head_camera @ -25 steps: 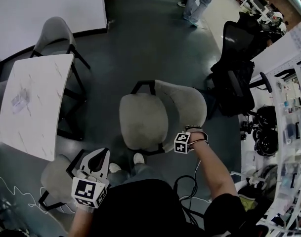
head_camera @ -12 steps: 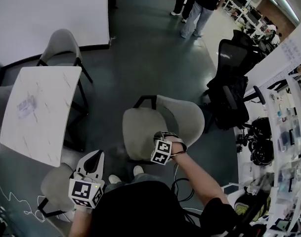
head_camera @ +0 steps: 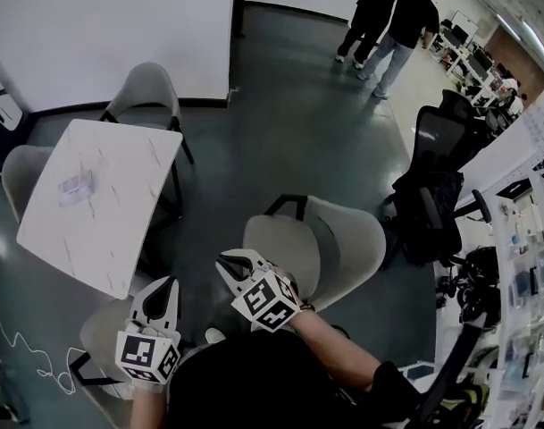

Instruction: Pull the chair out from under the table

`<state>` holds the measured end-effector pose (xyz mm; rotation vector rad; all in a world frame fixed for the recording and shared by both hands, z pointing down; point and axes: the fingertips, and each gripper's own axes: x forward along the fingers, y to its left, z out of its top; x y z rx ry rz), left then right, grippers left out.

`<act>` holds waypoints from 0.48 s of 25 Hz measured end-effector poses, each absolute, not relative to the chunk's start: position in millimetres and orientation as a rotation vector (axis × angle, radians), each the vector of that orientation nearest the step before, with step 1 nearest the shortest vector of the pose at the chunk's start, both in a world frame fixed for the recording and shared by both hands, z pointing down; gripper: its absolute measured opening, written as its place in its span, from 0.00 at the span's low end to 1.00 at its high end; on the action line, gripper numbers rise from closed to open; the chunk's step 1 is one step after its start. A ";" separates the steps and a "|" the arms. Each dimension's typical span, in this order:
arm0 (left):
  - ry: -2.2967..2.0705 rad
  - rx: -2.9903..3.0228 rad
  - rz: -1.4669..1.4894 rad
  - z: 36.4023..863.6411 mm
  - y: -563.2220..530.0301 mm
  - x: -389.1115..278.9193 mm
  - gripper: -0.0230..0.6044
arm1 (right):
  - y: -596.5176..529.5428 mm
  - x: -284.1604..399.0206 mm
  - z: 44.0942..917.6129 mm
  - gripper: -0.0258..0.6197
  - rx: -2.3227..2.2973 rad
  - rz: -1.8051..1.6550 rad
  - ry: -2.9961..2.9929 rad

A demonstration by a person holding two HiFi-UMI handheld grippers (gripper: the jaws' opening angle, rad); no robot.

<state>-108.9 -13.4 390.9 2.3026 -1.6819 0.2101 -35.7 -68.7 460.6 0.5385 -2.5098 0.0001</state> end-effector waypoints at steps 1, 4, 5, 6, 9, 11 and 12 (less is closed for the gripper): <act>-1.700 2.295 0.198 385.9 -10.2 -113.6 0.05 | -63.3 -47.4 443.0 0.09 0.534 0.021 -2.572; -1.741 2.272 0.151 372.4 -2.0 -127.6 0.05 | -45.9 -78.4 394.4 0.09 0.494 0.059 -2.763; -1.751 2.267 0.136 367.9 -0.3 -131.7 0.05 | -41.0 -85.8 378.9 0.09 0.483 0.051 -2.819; -1.764 2.264 0.123 363.0 1.1 -135.2 0.05 | -36.2 -91.5 363.7 0.09 0.475 0.042 -2.871; -1.811 2.262 0.085 345.6 4.0 -142.7 0.05 | -21.8 -100.7 322.5 0.09 0.441 0.060 -3.019; -1.831 2.269 0.062 335.5 4.2 -145.2 0.05 | -14.0 -103.1 303.8 0.09 0.419 0.080 -3.092; -1.834 2.275 0.058 332.1 4.7 -145.7 0.05 | -10.3 -103.8 297.5 0.09 0.414 0.079 -3.117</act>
